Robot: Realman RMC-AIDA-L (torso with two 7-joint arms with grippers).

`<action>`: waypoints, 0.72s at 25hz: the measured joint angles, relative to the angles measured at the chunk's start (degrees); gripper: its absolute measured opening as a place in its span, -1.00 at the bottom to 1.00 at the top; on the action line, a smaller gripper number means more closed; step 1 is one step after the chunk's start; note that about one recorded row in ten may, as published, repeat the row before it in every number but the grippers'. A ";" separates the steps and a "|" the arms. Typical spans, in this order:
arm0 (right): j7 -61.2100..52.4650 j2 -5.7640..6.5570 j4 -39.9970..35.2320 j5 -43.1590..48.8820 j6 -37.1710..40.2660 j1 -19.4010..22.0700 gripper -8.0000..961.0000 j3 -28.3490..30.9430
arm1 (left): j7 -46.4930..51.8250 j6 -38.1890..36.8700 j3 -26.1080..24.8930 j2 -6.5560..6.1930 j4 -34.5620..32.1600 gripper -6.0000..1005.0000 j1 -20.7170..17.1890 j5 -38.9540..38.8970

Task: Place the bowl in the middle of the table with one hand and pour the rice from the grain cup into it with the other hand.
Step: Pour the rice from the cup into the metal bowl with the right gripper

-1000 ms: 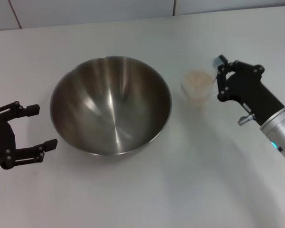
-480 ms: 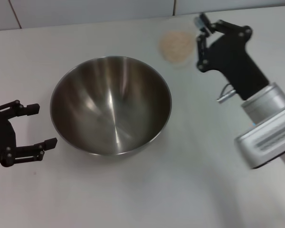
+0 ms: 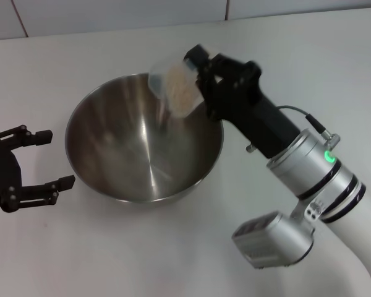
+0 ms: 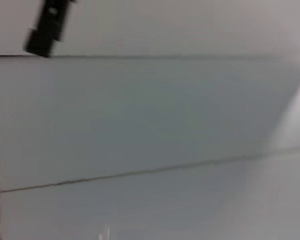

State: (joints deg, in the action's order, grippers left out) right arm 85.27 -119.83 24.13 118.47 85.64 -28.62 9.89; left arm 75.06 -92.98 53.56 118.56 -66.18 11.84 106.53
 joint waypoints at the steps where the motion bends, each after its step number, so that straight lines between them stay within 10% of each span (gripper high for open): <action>1: 2.72 -0.03 0.08 0.96 -0.02 0.14 -0.96 0.02 | 0.04 0.00 0.05 0.00 0.00 0.73 0.06 -0.01; 18: 49.57 -0.05 5.07 5.23 -8.28 -0.16 -0.95 0.05 | 0.62 0.06 0.79 0.00 0.00 0.73 0.37 0.07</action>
State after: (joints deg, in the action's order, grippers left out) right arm 134.84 -119.88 29.20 123.70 77.36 -28.77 9.93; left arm 75.68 -92.93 54.36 118.57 -66.18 12.21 106.60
